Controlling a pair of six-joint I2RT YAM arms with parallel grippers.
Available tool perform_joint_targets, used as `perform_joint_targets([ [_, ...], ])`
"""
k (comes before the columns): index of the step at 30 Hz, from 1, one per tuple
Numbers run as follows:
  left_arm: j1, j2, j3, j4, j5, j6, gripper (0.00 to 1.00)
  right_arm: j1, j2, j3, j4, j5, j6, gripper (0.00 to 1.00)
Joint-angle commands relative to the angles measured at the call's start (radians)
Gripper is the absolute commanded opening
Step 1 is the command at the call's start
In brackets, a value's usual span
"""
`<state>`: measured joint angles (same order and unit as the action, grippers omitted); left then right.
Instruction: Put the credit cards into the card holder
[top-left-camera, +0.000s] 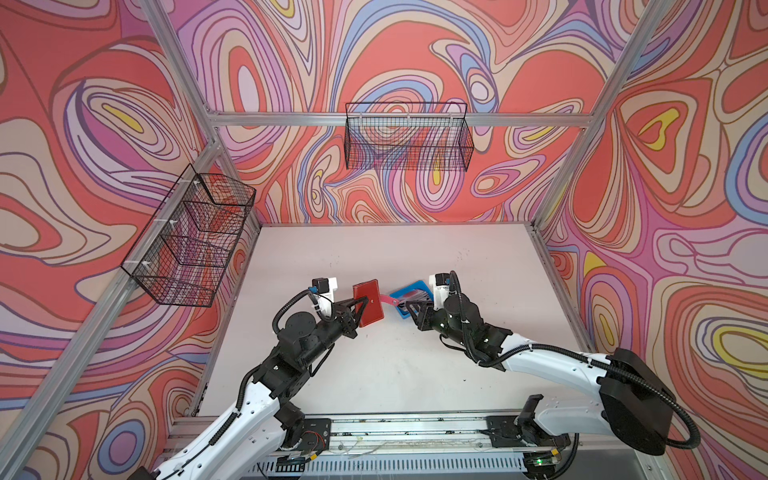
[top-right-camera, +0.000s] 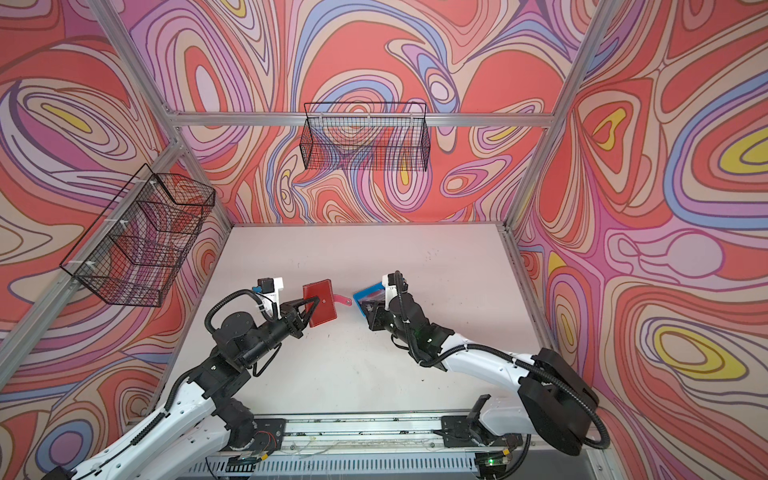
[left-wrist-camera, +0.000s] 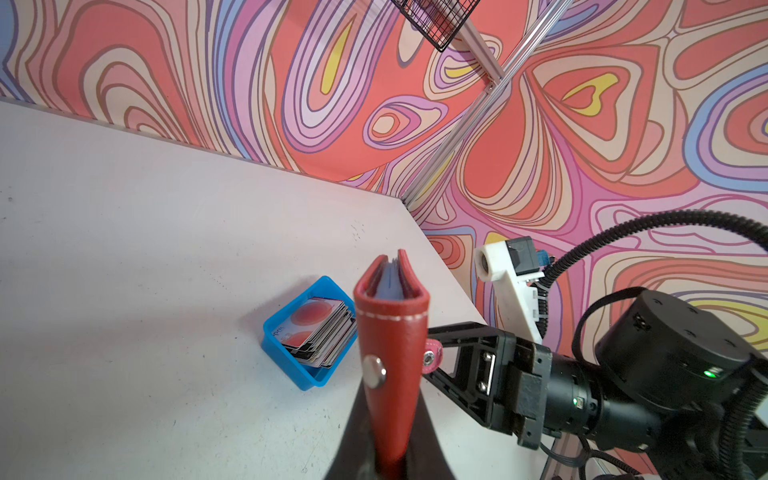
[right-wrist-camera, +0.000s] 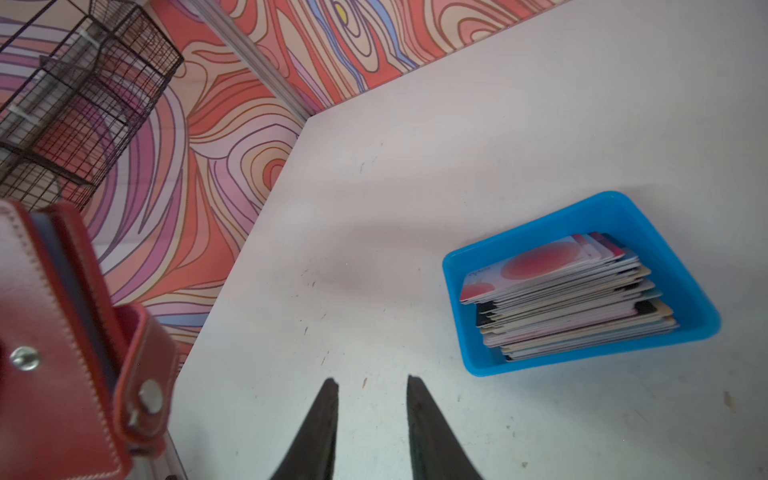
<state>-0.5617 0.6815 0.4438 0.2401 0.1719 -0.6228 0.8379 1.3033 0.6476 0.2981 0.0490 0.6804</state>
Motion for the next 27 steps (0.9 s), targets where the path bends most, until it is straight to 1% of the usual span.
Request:
perform_joint_targets([
  [1,0.005,-0.017,0.010,-0.002,-0.017,0.012,0.00,0.068,-0.013,0.017,0.026,-0.008,-0.046,0.31],
  [5,0.005,-0.015,0.011,-0.004,-0.018,0.016,0.00,0.100,0.004,0.035,0.013,0.003,-0.053,0.31],
  [9,0.005,-0.013,0.010,0.008,-0.003,0.016,0.00,0.100,0.029,0.053,-0.009,0.020,-0.055,0.27],
  [11,0.005,-0.005,0.010,0.016,0.012,0.013,0.00,0.101,0.037,0.054,-0.003,-0.001,-0.058,0.27],
  [13,0.005,0.004,0.010,0.032,0.033,0.011,0.00,0.101,0.032,0.044,0.042,-0.046,-0.065,0.26],
  [18,0.005,0.012,0.009,0.045,0.050,0.010,0.00,0.100,0.009,0.022,0.106,-0.119,-0.076,0.28],
  [21,0.005,0.010,0.008,0.049,0.055,0.011,0.00,0.100,0.001,0.016,0.123,-0.136,-0.074,0.29],
  [27,0.005,0.018,0.010,0.065,0.082,0.011,0.00,0.100,0.026,0.029,0.107,-0.134,-0.067,0.29],
])
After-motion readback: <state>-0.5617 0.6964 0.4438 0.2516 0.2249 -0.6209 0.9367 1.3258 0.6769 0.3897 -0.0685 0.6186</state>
